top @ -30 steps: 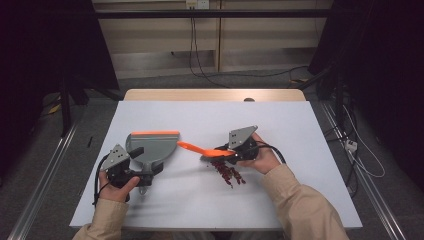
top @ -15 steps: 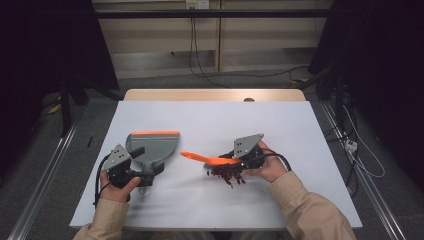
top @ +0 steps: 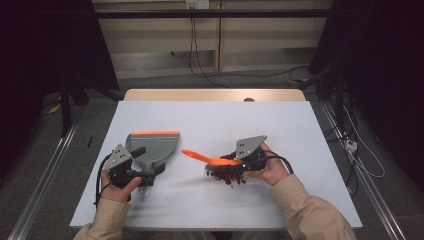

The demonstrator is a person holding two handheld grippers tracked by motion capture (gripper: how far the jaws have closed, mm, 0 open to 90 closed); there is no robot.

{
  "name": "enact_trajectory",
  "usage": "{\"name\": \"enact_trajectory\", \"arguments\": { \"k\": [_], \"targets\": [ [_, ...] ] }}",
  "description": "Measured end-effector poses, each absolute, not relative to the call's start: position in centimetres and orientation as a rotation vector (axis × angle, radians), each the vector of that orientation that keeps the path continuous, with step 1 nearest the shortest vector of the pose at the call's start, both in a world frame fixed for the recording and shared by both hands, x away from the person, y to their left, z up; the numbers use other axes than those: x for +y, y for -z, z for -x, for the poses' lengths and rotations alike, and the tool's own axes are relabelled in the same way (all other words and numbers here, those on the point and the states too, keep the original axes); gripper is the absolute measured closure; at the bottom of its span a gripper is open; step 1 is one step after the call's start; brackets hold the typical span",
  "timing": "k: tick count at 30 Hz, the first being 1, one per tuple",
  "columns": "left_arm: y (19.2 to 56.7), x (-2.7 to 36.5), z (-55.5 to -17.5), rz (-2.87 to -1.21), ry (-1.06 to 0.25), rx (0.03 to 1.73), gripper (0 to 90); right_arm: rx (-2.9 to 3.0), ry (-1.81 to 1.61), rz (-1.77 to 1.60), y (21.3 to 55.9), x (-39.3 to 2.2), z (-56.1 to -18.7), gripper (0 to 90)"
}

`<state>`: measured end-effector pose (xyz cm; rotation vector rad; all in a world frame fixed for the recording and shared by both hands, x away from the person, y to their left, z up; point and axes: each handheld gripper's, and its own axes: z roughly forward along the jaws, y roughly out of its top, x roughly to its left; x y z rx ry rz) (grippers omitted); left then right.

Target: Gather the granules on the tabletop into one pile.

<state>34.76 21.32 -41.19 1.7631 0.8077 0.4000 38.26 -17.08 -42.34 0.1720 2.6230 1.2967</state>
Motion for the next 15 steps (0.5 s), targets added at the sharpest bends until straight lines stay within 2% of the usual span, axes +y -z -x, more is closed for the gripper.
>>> {"name": "enact_trajectory", "arguments": {
  "k": [7, 15],
  "targets": [
    [41.2, 21.3, -34.8, -1.766, -0.398, 0.808, 4.7, 2.540, -1.354, -0.309, 41.7, -17.6, -38.7, 71.0],
    [41.2, 21.3, -34.8, -1.767, -0.397, 0.808, 4.6, 2.376, -1.299, -0.735, 41.0, -18.4, -37.6, 71.0]
  ]
}}
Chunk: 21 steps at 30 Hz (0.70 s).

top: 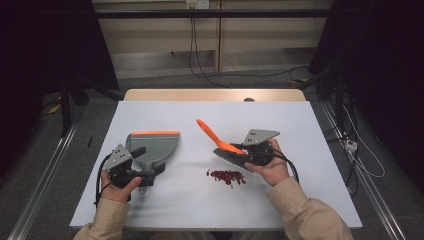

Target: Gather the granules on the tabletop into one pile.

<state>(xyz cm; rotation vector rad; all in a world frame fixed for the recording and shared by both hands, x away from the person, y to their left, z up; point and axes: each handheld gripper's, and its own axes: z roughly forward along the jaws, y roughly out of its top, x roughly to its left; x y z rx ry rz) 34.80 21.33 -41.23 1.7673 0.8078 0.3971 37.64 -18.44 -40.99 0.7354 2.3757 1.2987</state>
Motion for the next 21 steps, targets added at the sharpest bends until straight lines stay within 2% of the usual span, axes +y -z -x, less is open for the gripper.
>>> {"name": "enact_trajectory", "arguments": {
  "k": [9, 21],
  "targets": [
    [41.2, 21.3, -34.7, -1.765, -0.400, 0.803, 4.6, 2.117, -1.186, -1.197, 41.4, -19.3, -35.6, 71.0],
    [40.9, 21.1, -34.6, -1.759, -0.403, 0.798, 4.6, 1.956, -1.098, -1.331, 43.0, -18.2, -34.1, 71.0]
  ]
}}
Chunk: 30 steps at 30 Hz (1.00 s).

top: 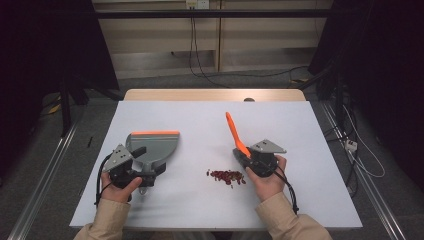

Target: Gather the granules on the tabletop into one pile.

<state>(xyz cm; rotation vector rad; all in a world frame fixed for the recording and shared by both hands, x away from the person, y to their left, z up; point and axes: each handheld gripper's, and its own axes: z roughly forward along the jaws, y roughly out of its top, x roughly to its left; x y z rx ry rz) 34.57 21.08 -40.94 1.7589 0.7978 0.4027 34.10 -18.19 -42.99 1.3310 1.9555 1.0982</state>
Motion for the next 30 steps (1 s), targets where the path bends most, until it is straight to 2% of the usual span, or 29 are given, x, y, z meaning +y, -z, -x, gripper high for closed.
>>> {"name": "enact_trajectory", "arguments": {
  "k": [11, 30],
  "targets": [
    [40.9, 21.1, -34.6, -1.757, -0.400, 0.795, 4.6, 1.904, -1.139, -1.340, 43.5, -15.1, -33.8, 70.9],
    [40.9, 21.2, -34.6, -1.755, -0.402, 0.796, 4.7, 1.852, -1.160, -1.364, 43.1, -15.0, -33.6, 71.0]
  ]
}}
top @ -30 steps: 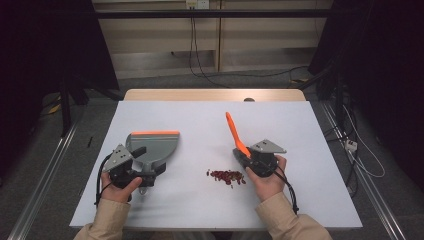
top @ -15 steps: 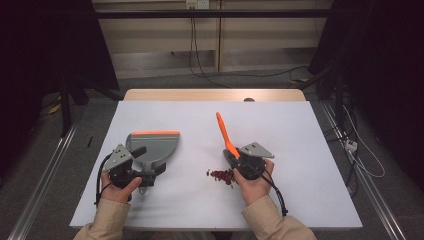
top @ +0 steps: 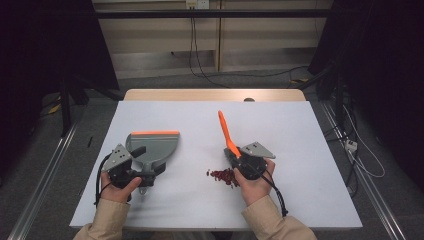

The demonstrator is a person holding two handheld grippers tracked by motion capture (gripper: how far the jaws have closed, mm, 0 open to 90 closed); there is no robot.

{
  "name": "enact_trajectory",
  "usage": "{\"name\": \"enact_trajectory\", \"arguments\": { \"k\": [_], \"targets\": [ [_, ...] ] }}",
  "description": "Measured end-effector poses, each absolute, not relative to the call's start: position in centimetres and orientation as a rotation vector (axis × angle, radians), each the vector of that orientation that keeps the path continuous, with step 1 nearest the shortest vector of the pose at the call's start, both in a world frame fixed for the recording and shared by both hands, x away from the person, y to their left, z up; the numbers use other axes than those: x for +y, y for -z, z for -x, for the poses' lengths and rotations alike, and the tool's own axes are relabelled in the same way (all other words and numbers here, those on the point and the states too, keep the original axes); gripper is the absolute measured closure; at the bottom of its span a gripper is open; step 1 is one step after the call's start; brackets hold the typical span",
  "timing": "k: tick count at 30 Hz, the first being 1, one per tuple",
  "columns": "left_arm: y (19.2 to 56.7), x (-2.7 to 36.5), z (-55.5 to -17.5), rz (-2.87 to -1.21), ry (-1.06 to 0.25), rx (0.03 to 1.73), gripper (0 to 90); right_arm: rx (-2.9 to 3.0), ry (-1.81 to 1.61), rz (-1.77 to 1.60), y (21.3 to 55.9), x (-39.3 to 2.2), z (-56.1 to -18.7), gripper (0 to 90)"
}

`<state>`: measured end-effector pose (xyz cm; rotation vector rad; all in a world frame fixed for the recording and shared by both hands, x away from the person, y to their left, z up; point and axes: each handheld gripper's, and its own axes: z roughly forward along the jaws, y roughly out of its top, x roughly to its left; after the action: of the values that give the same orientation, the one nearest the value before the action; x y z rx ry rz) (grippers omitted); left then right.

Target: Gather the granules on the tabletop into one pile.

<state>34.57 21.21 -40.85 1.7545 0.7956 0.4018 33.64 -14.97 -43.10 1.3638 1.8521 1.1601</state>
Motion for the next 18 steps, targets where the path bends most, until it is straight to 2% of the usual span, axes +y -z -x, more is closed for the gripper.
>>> {"name": "enact_trajectory", "arguments": {
  "k": [8, 18],
  "targets": [
    [40.8, 21.1, -34.6, -1.755, -0.401, 0.795, 4.7, 1.836, -1.246, -1.344, 40.9, -14.6, -33.8, 71.0],
    [40.9, 21.5, -34.7, -1.745, -0.399, 0.809, 4.6, 1.909, -1.364, -1.345, 41.0, -10.4, -33.9, 71.0]
  ]
}}
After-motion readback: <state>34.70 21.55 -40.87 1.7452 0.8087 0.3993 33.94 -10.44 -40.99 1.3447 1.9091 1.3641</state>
